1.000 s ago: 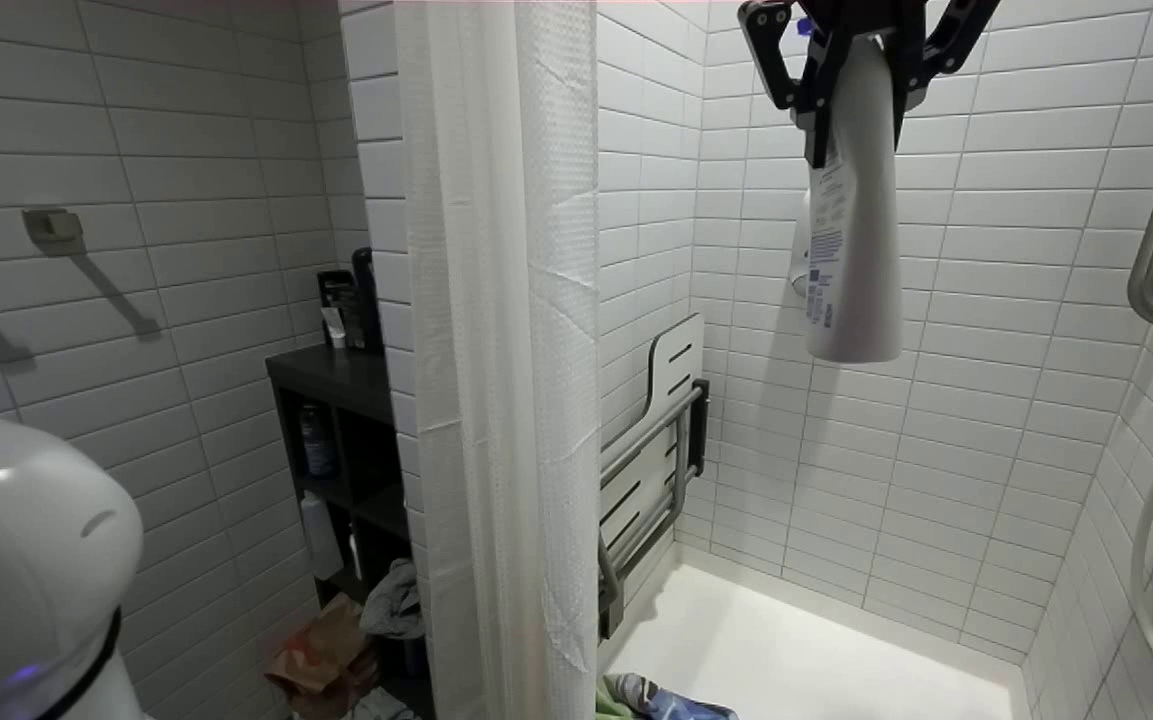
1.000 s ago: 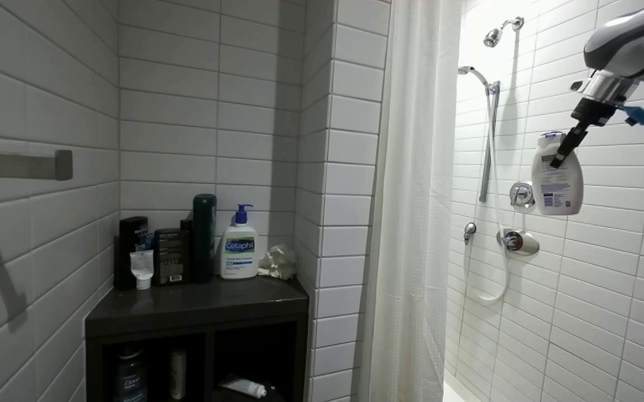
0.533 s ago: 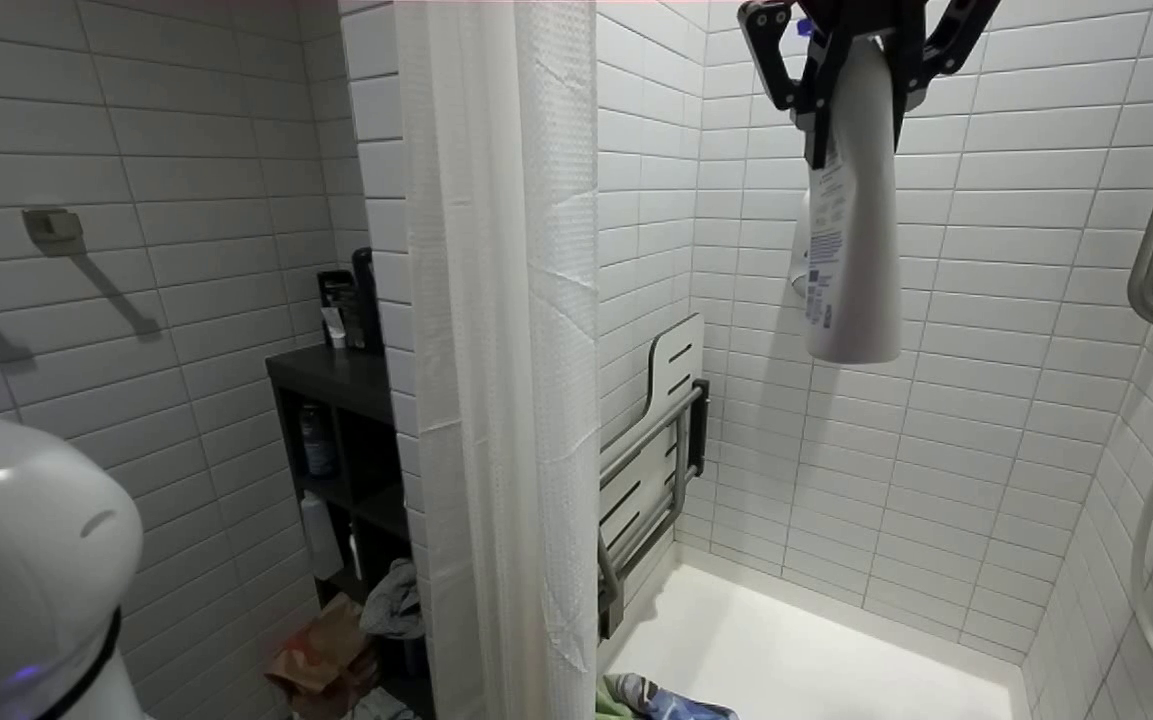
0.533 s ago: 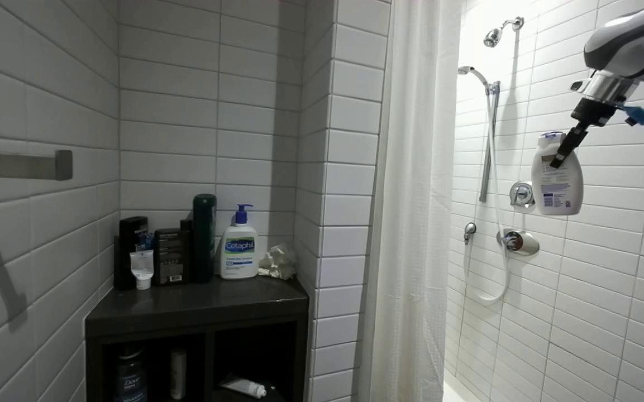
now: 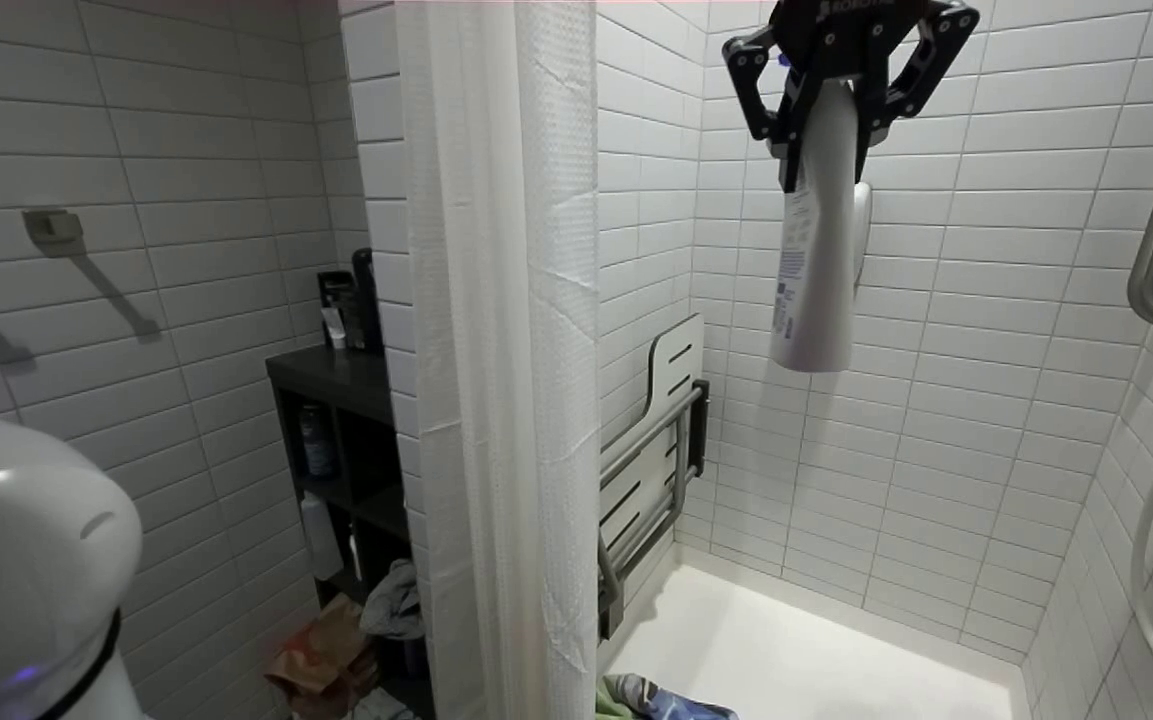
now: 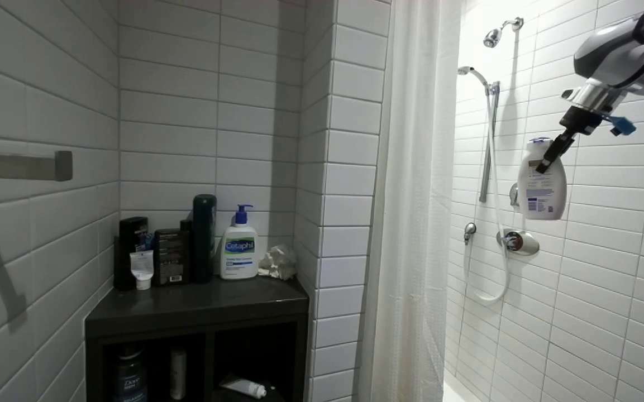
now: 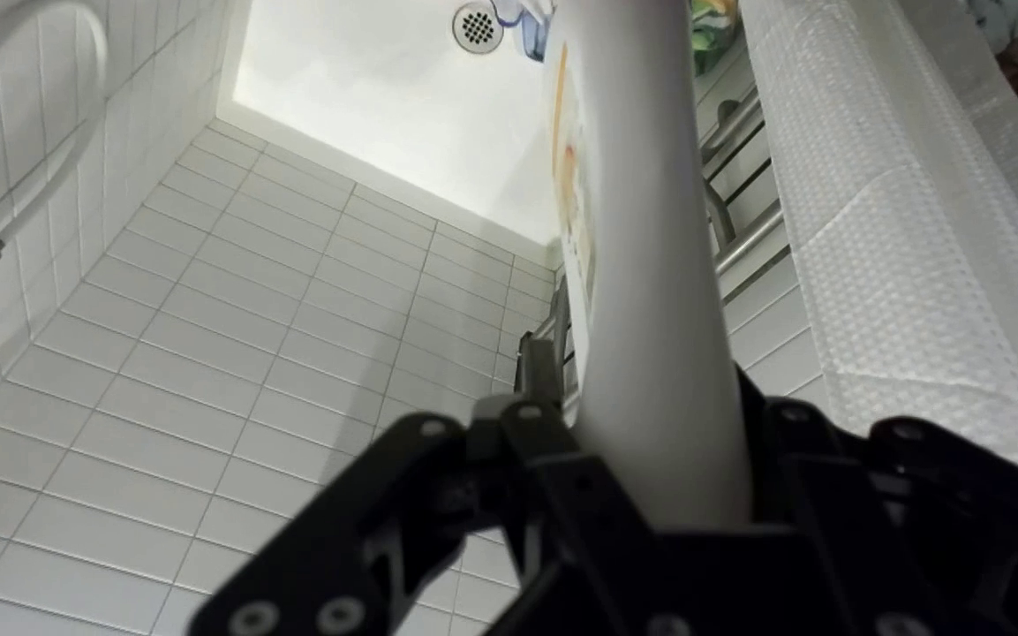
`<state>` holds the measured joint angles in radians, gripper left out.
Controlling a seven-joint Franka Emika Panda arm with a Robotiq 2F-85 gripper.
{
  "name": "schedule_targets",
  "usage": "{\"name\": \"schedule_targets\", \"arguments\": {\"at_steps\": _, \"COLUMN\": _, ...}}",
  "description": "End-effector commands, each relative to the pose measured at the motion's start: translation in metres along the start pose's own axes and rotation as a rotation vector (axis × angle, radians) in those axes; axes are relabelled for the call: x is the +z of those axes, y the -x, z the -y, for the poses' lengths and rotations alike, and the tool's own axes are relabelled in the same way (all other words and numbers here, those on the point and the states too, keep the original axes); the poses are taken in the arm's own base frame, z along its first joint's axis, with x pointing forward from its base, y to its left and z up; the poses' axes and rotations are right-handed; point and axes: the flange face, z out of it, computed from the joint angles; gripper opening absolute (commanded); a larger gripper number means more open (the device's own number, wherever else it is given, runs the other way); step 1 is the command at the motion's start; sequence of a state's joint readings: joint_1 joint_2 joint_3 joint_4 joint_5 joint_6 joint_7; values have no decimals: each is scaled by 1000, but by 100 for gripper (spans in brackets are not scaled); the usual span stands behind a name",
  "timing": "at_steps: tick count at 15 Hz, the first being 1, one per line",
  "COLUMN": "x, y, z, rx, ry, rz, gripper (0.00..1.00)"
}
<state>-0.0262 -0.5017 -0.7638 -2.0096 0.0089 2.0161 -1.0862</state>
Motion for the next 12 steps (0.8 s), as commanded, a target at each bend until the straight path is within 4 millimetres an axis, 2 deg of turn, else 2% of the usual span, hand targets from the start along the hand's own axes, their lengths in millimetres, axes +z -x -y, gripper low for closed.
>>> {"name": "schedule_targets", "arguments": {"at_steps": 1, "x": 25, "y": -22, "z": -6, "rx": -6, "ry": 15, "rz": -64, "gripper": 16}}
{"name": "schedule_targets", "arguments": {"at_steps": 7, "x": 89, "y": -53, "z": -5, "rx": -30, "ry": 41, "rz": -127, "gripper": 16}}
{"name": "schedule_targets", "arguments": {"at_steps": 12, "x": 144, "y": -56, "z": 1, "rx": -100, "ry": 31, "rz": -84, "gripper": 16}}
